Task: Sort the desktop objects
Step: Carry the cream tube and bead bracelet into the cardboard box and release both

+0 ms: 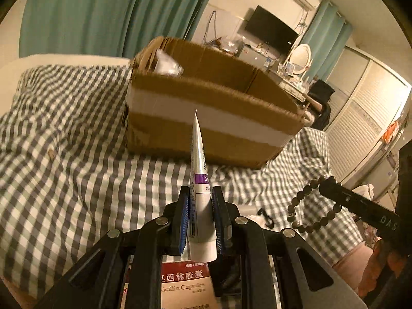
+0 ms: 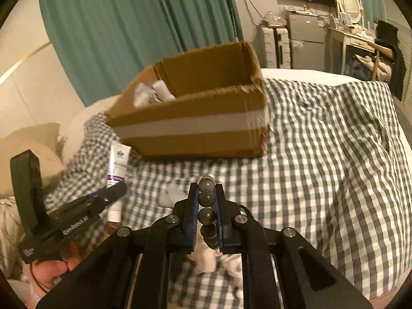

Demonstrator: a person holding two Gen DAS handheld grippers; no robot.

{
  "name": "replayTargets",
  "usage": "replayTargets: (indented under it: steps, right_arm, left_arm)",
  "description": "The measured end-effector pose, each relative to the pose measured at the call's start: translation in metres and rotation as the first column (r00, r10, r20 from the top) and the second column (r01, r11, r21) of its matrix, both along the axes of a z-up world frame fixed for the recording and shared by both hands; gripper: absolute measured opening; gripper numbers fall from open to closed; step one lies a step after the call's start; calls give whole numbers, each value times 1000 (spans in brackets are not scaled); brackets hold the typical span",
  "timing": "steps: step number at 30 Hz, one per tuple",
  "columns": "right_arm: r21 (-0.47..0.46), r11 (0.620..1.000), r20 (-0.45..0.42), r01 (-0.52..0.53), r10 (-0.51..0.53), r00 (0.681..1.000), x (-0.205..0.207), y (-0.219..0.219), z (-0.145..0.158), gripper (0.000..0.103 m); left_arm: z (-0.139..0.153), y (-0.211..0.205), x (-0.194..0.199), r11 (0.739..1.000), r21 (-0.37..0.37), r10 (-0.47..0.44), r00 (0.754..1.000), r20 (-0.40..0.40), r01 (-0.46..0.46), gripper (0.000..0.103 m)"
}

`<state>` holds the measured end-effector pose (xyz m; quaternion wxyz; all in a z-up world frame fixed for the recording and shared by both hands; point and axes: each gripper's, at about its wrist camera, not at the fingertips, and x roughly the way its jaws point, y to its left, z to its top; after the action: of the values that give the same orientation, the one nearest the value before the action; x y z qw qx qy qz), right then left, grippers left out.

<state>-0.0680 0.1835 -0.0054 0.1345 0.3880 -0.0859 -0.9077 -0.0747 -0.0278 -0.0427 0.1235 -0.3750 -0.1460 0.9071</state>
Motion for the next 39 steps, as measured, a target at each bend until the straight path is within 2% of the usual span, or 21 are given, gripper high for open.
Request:
replayTargets:
  steps: [5,12,19,22,28,35,39]
  right_arm:
    - [15,1000,-50,-24,24,998,-3,-5,28,11]
    - [39,998,-114,-56,60,992,-12,-17,65,11]
    - [65,994,-171,-87,97,980,-28,-29,96,11]
    - [66,992,-196,-106,117,974,-40,-37,108,11]
    - [59,987,-231,-152,161,960,-68,-54,116,11]
    - [90,983,-214,-159,175,961,-116,-60,98,11]
    - [130,980,-207,-153,178,962,-136,-57,84,11]
  left_arm:
    - [34,2,-3,1000,-3,-5,998,-58,5,18]
    - [86,8,-15,999,-45,-16,989,-149,9,18]
    - [118,8,-34,996,-88,-14,981,-192,-3,18]
    - [125,6,-46,997,-80,-3,982,-191,-13,18]
    - [133,7,-81,994,-112,-7,979,-204,-16,18]
    - [118,11,-123,987,-161,-43,978,-205,10,18]
    - [105,7,-146,989,-144,-65,976,-206,35,18]
